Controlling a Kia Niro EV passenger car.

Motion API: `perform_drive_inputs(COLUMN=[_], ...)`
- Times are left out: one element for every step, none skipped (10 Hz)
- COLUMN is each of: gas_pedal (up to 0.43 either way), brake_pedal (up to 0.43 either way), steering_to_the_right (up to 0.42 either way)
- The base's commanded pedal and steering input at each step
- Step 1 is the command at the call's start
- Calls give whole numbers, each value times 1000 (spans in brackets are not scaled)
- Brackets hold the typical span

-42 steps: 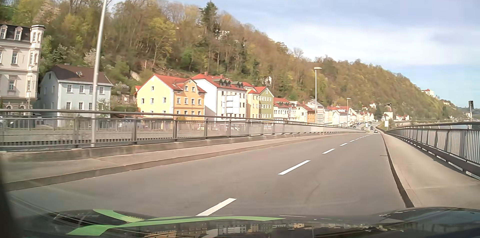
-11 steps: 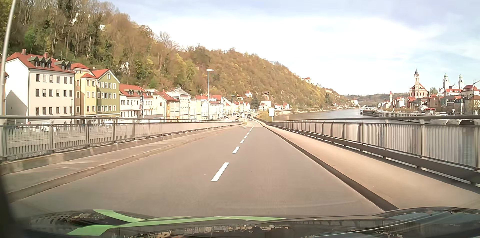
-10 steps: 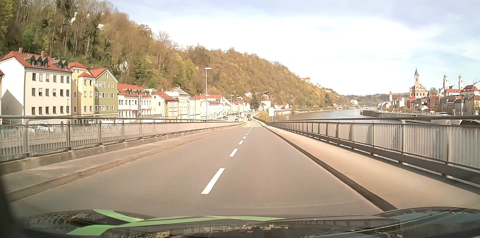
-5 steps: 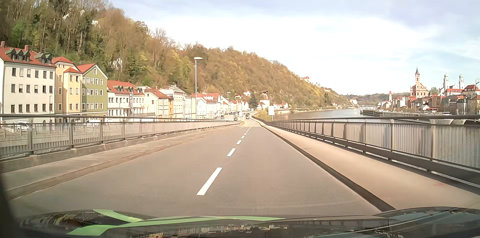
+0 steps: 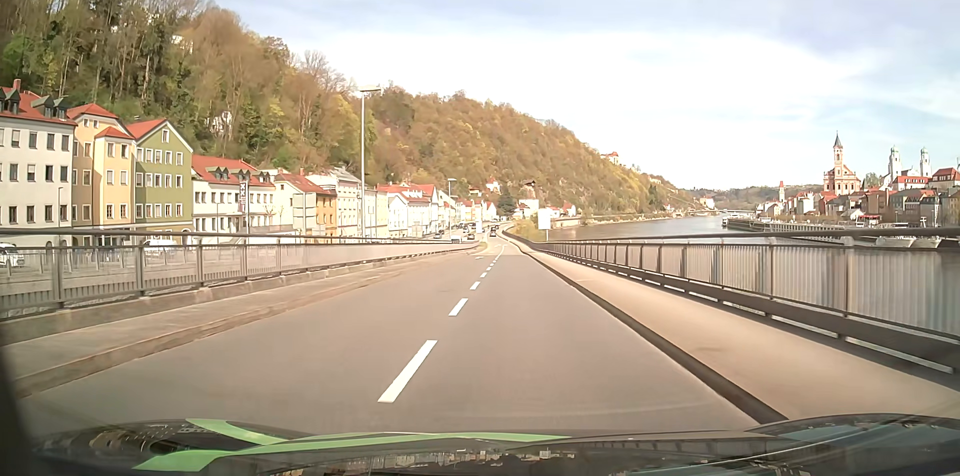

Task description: Follow the waypoints while adhering to traffic rules and regulations

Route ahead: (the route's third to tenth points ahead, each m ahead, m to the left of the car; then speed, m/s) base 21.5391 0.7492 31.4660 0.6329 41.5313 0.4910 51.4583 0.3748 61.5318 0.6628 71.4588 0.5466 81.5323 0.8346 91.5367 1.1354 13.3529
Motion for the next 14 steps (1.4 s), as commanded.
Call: perform_drive_inputs(gas_pedal=[98,98,98,98,98,98,98,87,0,0,0,0,8,20], brake_pedal=[0,0,0,0,0,0,0,0,0,0,0,0,0,0], steering_to_the_right=[-1,-2,-5,-8,-8,-8,-8,-7,-8,-6,-4,-4,-3,-3])
